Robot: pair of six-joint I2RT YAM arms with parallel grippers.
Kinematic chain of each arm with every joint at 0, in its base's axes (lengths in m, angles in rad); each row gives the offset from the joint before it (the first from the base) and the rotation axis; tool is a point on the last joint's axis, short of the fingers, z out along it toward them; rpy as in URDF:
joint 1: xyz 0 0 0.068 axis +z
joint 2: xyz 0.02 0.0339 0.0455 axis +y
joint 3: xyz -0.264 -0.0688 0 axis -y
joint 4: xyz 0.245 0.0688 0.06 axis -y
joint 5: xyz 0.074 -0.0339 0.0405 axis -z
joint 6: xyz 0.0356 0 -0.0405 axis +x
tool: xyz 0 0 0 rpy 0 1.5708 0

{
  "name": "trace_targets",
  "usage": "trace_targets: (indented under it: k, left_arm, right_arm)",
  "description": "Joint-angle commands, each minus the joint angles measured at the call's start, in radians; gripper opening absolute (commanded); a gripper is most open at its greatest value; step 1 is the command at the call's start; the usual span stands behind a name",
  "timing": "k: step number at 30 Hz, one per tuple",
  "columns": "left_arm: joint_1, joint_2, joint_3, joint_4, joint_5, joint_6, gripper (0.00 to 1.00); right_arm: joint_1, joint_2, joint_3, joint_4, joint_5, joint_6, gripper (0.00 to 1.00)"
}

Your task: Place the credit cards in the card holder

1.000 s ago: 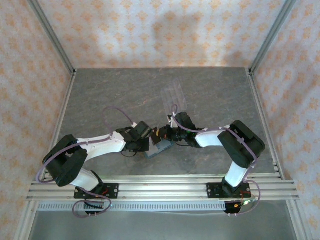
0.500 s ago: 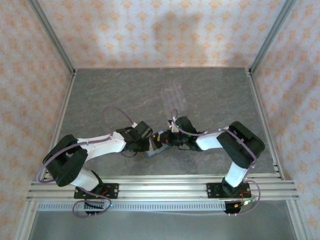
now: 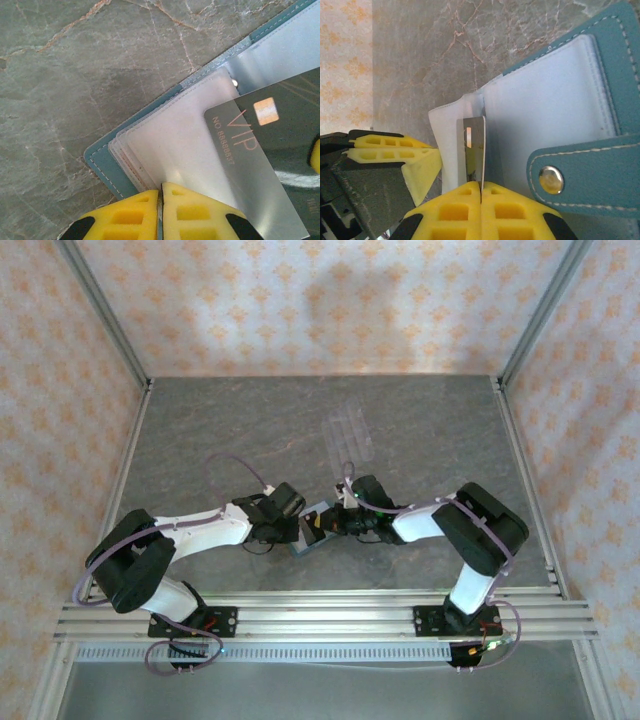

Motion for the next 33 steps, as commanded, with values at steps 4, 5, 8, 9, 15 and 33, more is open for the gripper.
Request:
trace_targets:
  k: [4, 5, 8, 9, 15, 33]
  left_arm:
    - [0.011, 0.054, -0.038, -0.034, -0.007, 0.007, 0.09]
    - [0.011, 0.055, -0.037, -0.034, -0.007, 0.007, 0.09]
    - [0.011, 0.058, -0.037, -0.032, -0.006, 0.009, 0.09]
    - [0.011, 0.059, -0.037, -0.031, -0.006, 0.009, 0.09]
    - [0.011, 0.059, -0.038, -0.03, -0.006, 0.009, 0.09]
    - [0.011, 0.045, -0.053, -0.026, -0.007, 0.007, 0.09]
  right_arm:
    - [0.022, 0.07, 0.029, -0.026, -0.026, -0.039, 0.0]
    - [0.025, 0.077, 0.032, -0.024, -0.029, -0.037, 0.0]
    - [0.04, 0.094, 0.043, -0.006, -0.029, -0.028, 0.0]
    - [0.045, 0.099, 0.048, -0.004, -0.029, -0.028, 0.0]
    - [0.063, 0.124, 0.075, -0.007, -0.033, -0.026, 0.0]
    - [0.079, 0.14, -0.012, 0.234, 0.1, 0.159, 0.0]
